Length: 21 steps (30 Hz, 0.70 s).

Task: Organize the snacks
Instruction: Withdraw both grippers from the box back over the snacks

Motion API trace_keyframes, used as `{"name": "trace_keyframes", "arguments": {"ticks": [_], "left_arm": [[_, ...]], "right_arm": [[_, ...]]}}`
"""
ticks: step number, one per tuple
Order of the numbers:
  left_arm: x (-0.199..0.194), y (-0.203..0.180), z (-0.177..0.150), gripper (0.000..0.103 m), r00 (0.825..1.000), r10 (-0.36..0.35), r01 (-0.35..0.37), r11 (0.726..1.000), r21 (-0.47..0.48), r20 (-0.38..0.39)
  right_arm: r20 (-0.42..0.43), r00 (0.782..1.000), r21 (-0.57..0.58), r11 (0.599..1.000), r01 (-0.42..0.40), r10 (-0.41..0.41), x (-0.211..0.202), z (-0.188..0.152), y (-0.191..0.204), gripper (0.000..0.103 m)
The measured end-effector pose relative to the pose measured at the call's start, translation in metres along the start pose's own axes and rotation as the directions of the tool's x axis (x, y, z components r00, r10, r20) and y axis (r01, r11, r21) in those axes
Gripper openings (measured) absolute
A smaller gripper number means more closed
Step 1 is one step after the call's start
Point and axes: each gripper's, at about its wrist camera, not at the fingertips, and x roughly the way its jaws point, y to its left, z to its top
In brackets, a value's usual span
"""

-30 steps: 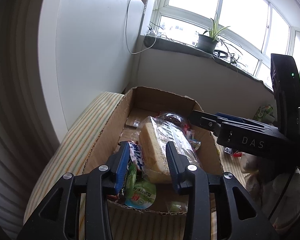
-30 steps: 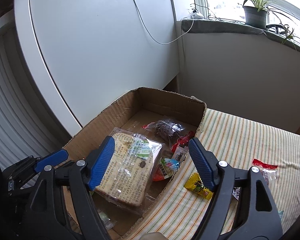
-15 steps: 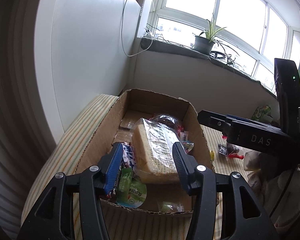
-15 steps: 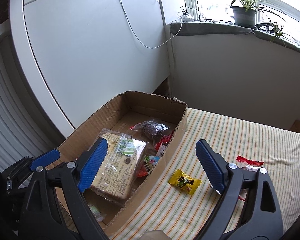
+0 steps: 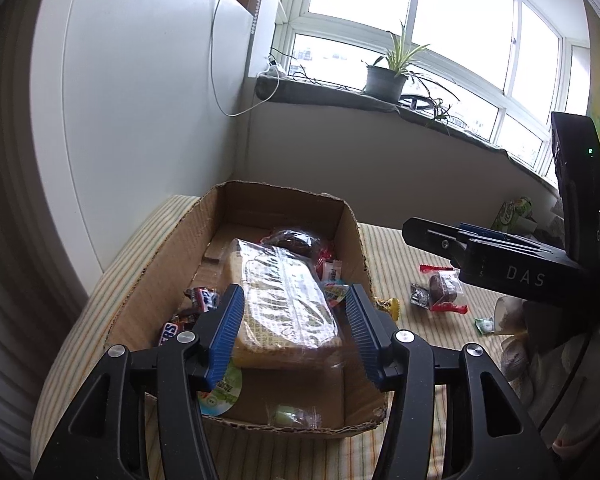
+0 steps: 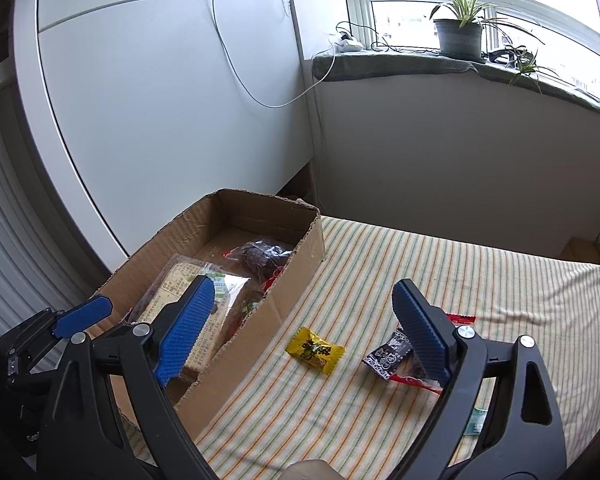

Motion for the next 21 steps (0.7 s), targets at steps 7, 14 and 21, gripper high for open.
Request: {"name": "trace_keyframes", "arguments": {"ticks": [7,14,21], "left_arm": [[0.001,-0.013,0.002,0.052,1.000,-0.021,0.021,1.000,0.009,0.003],[0.004,-0.034,0.003,0.052,0.998,-0.059,0.060,0.998,0.030,-0.004],[0.009,-0.065,-0.002,0.052,0.995,-0.098,0.100,0.992,0.071,-0.027]], "right_arm": [[0.014,1.000,0.005,1.000,0.019,-0.019,-0.013,-0.002,-0.016,0.093],[0.029,0.999,0.037,0.999,0.026,-0.027,-0.030,-0.005,-0.043,0.093],[0.003,0.998,0.100,0.993,0.056,-0.057,-0.035,-0.017,-0.084,0.093]]}}
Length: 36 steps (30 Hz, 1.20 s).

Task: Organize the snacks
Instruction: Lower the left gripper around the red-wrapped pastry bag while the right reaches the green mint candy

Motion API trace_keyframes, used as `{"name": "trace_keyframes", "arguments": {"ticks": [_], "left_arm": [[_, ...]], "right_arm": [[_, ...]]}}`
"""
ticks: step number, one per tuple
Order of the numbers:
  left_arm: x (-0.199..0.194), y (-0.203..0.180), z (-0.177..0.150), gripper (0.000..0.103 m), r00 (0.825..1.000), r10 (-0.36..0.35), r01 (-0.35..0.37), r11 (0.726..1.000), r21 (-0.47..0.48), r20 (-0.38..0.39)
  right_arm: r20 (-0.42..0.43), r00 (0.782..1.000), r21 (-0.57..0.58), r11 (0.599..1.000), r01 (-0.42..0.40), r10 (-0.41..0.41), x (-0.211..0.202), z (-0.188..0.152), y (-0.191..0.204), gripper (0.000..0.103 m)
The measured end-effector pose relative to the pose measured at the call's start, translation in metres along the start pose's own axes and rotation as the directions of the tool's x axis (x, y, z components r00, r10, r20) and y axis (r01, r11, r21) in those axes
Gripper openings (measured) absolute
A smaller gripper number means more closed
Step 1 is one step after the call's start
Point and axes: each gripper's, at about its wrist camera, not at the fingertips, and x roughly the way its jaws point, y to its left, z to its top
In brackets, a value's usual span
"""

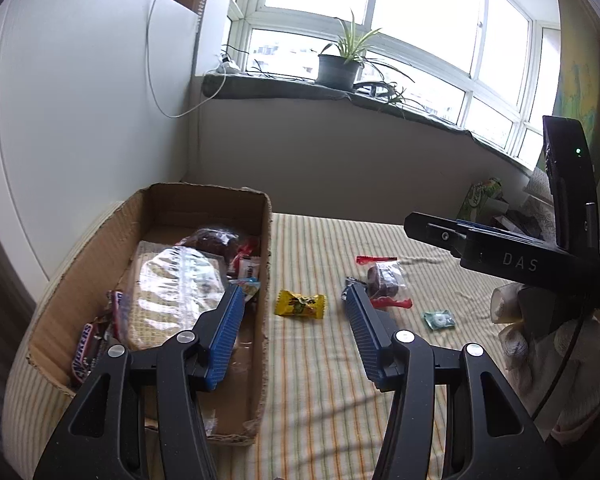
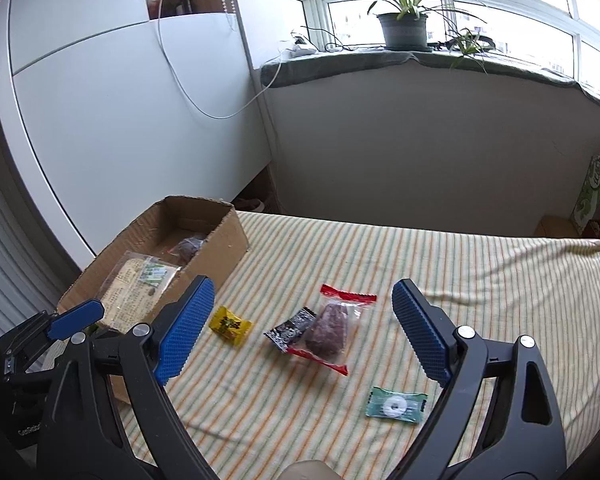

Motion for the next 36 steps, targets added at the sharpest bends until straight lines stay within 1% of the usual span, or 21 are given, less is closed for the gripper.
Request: {"name": "trace_keyframes", "arguments": {"ticks": [2,5,12,13,15,17,18,20,22,26,29,32,36], "left_arm": [[0.003,-0.010,-0.001,0.052,1.000,-0.014,0.014,1.000,0.009,-0.008],[0.009,-0.023,-0.002,0.052,0.999,-0.039,0.040,0.999,0.023,-0.023],[0.029,-0.043,0.000,0.052,0.995,-0.076,0.077,0.997,0.016,-0.059],[0.032,-0.045,0.000,0.052,0.995,-0.082,0.083,0.996,0.011,-0.064],[0.040,-0.048,0.002,0.052,0.992,-0.099,0.099,0.995,0.001,-0.081],[0.051,-0.052,0.005,0.052,0.989,-0.106,0.106,0.994,-0.006,-0.102],[0.057,-0.054,0.006,0.052,0.988,-0.110,0.109,0.994,-0.015,-0.112],[0.070,-0.057,0.009,0.052,0.982,-0.129,0.125,0.991,-0.037,-0.136],[0.081,-0.060,0.011,0.052,0.978,-0.140,0.133,0.989,-0.056,-0.152],[0.102,-0.066,0.012,0.052,0.969,-0.156,0.146,0.987,-0.069,-0.189],[0.114,-0.069,0.010,0.052,0.967,-0.146,0.133,0.988,-0.073,-0.209],[0.120,-0.073,0.007,0.052,0.965,-0.138,0.127,0.990,-0.066,-0.223],[0.128,-0.081,0.007,0.052,0.967,-0.102,0.097,0.995,-0.031,-0.233]], "right_arm": [[-0.019,1.000,0.035,0.999,0.005,-0.004,0.002,-0.002,-0.016,0.093],[-0.036,0.999,0.058,0.998,0.021,-0.019,0.000,-0.008,-0.036,0.093],[-0.098,0.995,0.060,0.998,0.004,0.002,-0.005,-0.035,-0.070,0.091],[-0.110,0.994,0.058,0.998,-0.008,0.014,-0.004,-0.039,-0.074,0.089],[-0.135,0.990,0.060,0.997,-0.040,0.048,0.003,-0.045,-0.079,0.072],[-0.166,0.982,0.086,0.993,-0.082,0.096,0.012,-0.049,-0.085,0.065],[-0.179,0.977,0.106,0.989,-0.102,0.120,0.016,-0.050,-0.089,0.063],[-0.200,0.964,0.146,0.978,-0.147,0.175,0.025,-0.051,-0.094,0.062],[-0.219,0.951,0.157,0.970,-0.186,0.218,0.030,-0.052,-0.095,0.059],[-0.251,0.950,0.118,0.980,-0.159,0.185,0.035,-0.057,-0.092,0.059],[-0.268,0.946,0.100,0.982,-0.160,0.181,0.033,-0.064,-0.091,0.058],[-0.274,0.945,0.055,0.984,-0.169,0.178,0.026,-0.070,-0.084,0.058],[-0.291,0.945,-0.028,0.987,-0.161,0.146,0.025,-0.076,-0.068,0.052]]}}
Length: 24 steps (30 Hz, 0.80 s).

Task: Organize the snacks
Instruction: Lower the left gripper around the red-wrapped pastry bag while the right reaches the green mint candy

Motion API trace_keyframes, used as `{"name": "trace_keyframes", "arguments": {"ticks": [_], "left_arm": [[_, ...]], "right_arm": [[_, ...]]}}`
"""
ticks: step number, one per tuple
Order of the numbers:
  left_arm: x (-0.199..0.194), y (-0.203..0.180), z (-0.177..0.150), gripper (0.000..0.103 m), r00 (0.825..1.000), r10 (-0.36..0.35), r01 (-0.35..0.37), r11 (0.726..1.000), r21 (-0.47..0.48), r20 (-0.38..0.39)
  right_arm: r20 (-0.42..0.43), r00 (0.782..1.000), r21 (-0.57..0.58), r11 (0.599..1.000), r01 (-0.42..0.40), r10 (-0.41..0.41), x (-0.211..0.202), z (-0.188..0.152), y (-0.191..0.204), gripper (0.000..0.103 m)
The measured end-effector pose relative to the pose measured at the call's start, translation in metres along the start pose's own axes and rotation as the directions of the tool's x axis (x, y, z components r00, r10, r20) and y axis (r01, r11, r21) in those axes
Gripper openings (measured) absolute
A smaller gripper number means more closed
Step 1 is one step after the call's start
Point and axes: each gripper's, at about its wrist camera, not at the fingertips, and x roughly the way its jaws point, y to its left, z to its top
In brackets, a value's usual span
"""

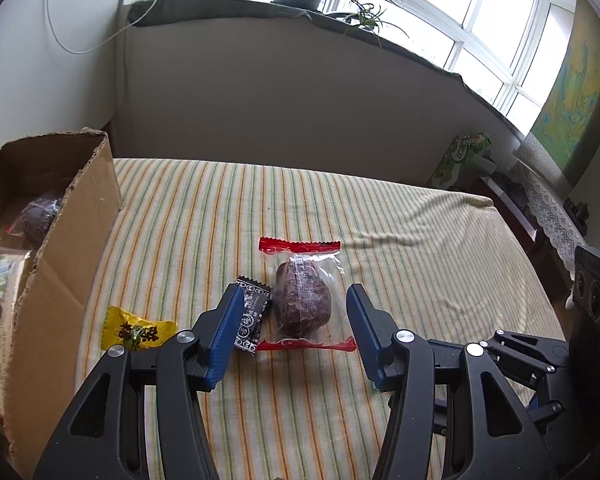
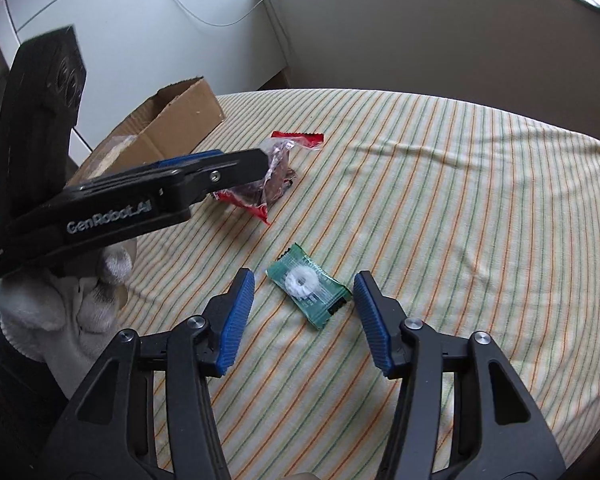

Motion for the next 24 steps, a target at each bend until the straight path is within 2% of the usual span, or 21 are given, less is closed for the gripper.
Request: {"name": "trace_keyframes", "arguments": {"ticks": [8,14,15,16,18,20,22,23,24], "left_arm": [[0.019,-0.009,0.002,0.052,0.999,0.030,-0.029,0.999,0.046,-0.020],[0.019,-0.007,0.002,0.052,1.000,0.023,-0.023,0.999,0.035,-0.012],[0.019,-0.006,0.003,0.050,1.000,0.019,-0.019,0.999,0.032,-0.010],[0.019,-0.005,0.003,0.043,1.000,0.014,-0.013,0.999,0.029,-0.009],[0.018,-0.004,0.002,0.041,1.000,0.008,-0.008,1.000,0.027,-0.008],[0.018,-0.004,0.001,0.035,1.000,0.003,-0.002,0.999,0.032,-0.010],[0.017,-0.005,0.001,0.034,1.000,0.005,-0.005,0.999,0.035,-0.005],[0.016,-0.005,0.001,0.033,1.000,0.004,-0.003,0.999,0.033,-0.004],[0.015,-0.004,0.000,0.033,1.000,0.002,-0.002,1.000,0.030,-0.002]], "right_arm": [[-0.007,0.997,-0.089,0.993,0.075,-0.076,0.005,-0.002,0.016,0.049],[0.016,0.989,-0.128,0.981,0.148,-0.147,0.006,0.001,0.023,0.049],[0.019,0.989,-0.128,0.980,0.150,-0.149,0.006,0.002,0.023,0.049],[0.011,0.990,-0.130,0.981,0.143,-0.142,0.008,0.002,0.022,0.049],[0.005,0.989,-0.147,0.978,0.149,-0.150,0.010,0.002,0.024,0.049],[0.003,0.985,-0.170,0.971,0.168,-0.170,0.011,0.001,0.029,0.050],[0.004,0.981,-0.182,0.965,0.191,-0.194,0.013,0.000,0.032,0.041],[0.004,0.981,-0.182,0.964,0.193,-0.196,0.010,-0.001,0.031,0.030],[0.005,0.980,-0.177,0.965,0.194,-0.197,0.009,-0.002,0.031,0.027]]}}
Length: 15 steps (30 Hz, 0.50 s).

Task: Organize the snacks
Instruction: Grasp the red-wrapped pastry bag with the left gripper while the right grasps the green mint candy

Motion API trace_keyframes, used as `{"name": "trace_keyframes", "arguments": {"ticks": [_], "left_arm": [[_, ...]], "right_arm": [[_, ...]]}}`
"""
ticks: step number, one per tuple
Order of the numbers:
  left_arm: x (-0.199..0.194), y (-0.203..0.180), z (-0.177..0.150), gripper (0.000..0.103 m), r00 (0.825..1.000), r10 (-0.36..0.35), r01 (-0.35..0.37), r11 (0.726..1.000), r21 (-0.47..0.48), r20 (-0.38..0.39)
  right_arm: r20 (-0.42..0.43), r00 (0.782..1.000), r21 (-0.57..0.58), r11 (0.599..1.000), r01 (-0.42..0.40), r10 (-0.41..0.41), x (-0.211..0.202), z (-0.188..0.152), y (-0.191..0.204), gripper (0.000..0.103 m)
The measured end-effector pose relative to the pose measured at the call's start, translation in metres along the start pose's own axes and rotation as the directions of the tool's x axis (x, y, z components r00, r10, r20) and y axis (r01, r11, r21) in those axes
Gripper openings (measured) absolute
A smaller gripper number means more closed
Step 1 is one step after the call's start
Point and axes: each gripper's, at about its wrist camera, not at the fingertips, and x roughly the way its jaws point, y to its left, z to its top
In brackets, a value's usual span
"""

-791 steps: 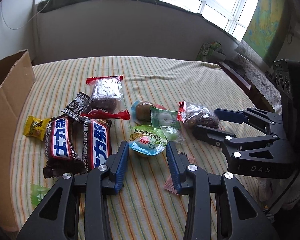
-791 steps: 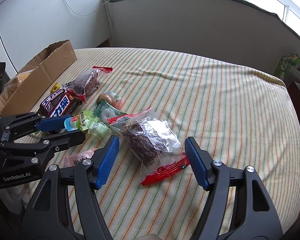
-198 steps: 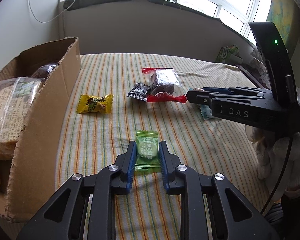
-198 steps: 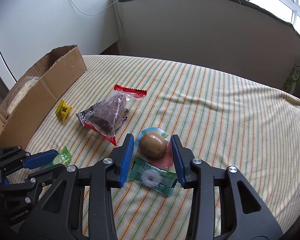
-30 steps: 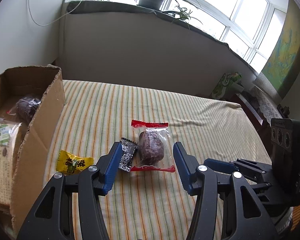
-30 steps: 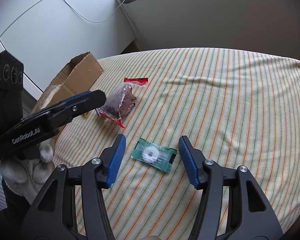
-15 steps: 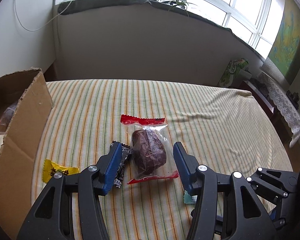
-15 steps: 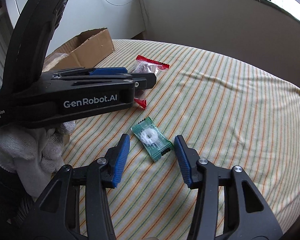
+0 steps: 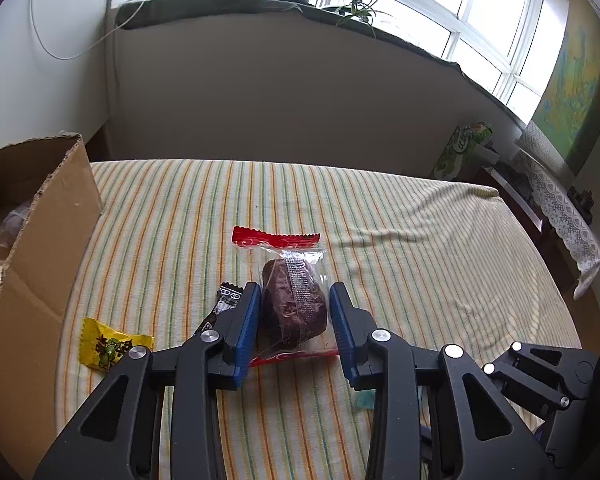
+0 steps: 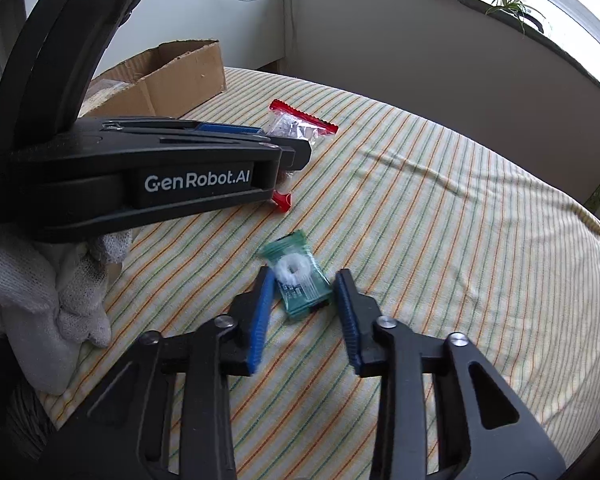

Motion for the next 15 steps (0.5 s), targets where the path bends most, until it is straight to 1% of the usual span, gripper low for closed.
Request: {"name": "trace_keyframes", "arguments": {"ticks": [7,12,15], "left_arm": [[-0.010,0.002,0.000,0.032,1.000,-0.021,0.021,1.000,-0.014,0.017],[-0.031,0.001,0.002,0.032,0.997,-0.041,0.042,0.999,-0.020,0.059],[-0.048,0.001,0.003,0.032,0.994,-0.050,0.052,0.998,-0.021,0.093]], "right_arm": [[0.013,1.000,0.069,0.997,-0.016,0.015,-0.007,-0.002,-0.015,0.025],[0.046,0.999,0.110,0.993,-0.034,0.029,-0.019,-0.001,-0.022,0.025],[0.061,0.998,0.115,0.993,-0.036,0.030,-0.024,0.002,-0.021,0.025]]}}
